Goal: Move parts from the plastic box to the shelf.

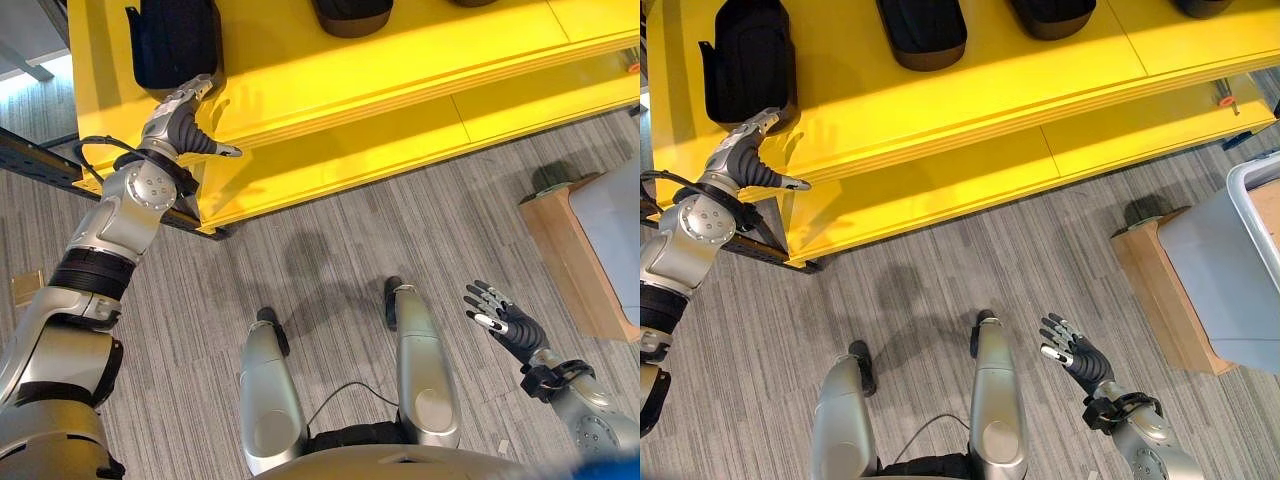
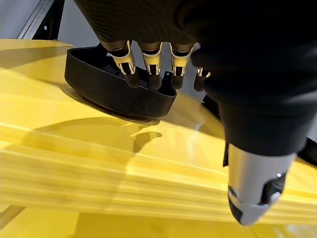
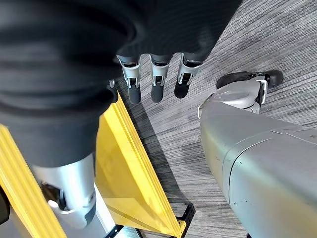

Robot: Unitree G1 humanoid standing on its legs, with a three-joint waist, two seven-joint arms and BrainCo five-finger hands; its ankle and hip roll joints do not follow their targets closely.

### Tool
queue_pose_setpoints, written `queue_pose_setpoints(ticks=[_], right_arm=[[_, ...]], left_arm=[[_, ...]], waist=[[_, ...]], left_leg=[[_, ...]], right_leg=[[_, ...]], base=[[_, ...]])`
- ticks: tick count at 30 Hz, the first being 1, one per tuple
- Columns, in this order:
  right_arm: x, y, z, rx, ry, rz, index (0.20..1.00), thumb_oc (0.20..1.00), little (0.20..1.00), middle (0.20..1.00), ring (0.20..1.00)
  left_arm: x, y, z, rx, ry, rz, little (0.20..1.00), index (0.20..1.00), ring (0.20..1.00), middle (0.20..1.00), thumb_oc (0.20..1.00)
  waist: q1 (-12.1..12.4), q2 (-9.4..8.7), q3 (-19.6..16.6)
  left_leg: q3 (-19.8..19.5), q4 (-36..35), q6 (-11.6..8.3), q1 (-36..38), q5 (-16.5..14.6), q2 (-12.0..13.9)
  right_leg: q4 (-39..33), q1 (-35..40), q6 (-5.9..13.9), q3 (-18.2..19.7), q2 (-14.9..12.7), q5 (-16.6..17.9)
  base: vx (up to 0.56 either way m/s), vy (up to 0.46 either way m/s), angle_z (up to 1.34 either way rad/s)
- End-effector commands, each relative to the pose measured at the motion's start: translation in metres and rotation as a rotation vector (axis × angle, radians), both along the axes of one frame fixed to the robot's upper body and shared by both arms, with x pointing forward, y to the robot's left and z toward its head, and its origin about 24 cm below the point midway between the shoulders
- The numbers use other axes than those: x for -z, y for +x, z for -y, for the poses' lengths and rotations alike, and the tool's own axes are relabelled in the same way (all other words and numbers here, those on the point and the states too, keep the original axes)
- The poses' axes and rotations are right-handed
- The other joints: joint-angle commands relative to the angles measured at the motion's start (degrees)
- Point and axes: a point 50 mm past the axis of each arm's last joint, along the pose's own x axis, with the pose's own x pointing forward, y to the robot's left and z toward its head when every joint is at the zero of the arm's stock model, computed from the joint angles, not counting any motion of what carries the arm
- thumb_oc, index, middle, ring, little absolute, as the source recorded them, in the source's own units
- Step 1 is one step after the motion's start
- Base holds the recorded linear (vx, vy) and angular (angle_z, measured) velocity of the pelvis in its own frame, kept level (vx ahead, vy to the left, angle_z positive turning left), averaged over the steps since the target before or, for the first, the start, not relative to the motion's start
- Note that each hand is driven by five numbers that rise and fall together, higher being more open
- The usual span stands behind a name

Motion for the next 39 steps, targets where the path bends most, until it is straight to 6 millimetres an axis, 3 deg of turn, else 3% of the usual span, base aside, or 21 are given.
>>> queue_pose_setpoints(ticks=[1,11,27,39], right_arm=[[0.004,-0.003,0.001,-0.007,0.004,-0.01,1.0,1.0,1.0,1.0,1.0],[0.004,-0.004,0.001,-0.004,0.004,-0.013,1.0,1.0,1.0,1.0,1.0],[0.008,-0.006,0.001,-0.006,0.008,-0.037,1.0,1.0,1.0,1.0,1.0],[0.013,-0.01,-0.001,-0.018,0.017,-0.06,1.0,1.0,1.0,1.0,1.0]], left_arm=[[-0.013,-0.009,-0.021,-0.055,0.088,0.021,1.0,1.0,1.0,1.0,1.0],[-0.012,-0.009,-0.021,-0.057,0.089,0.015,1.0,1.0,1.0,1.0,1.0],[-0.002,-0.003,-0.047,-0.172,-0.018,-0.057,1.0,1.0,1.0,1.0,1.0],[-0.022,-0.003,-0.043,-0.136,0.004,-0.044,1.0,1.0,1.0,1.0,1.0]], waist=[[0.02,-1.48,-4.18],[-0.01,-1.46,-4.23],[-0.36,-1.49,-4.23],[-0.22,-1.22,-4.23]], left_leg=[[-4.83,-0.69,0.43,-3.85,3.84,1.88],[-4.84,-0.7,0.43,-3.85,3.85,1.87],[-4.84,0.11,0.47,-4.92,3.91,1.79],[-5.11,0.05,0.39,-5.0,3.91,1.74]], right_leg=[[-5.51,3.55,4.17,2.12,-4.73,5.89],[-5.51,3.51,4.19,2.15,-4.73,5.91],[-4.94,2.58,4.27,2.32,-4.66,5.76],[-4.36,2.39,4.18,2.39,-4.59,5.45]], base=[[0.0,0.0,0.0],[0.0,0.0,0.0],[0.01,0.001,0.0],[0.0,0.0,0.0]])
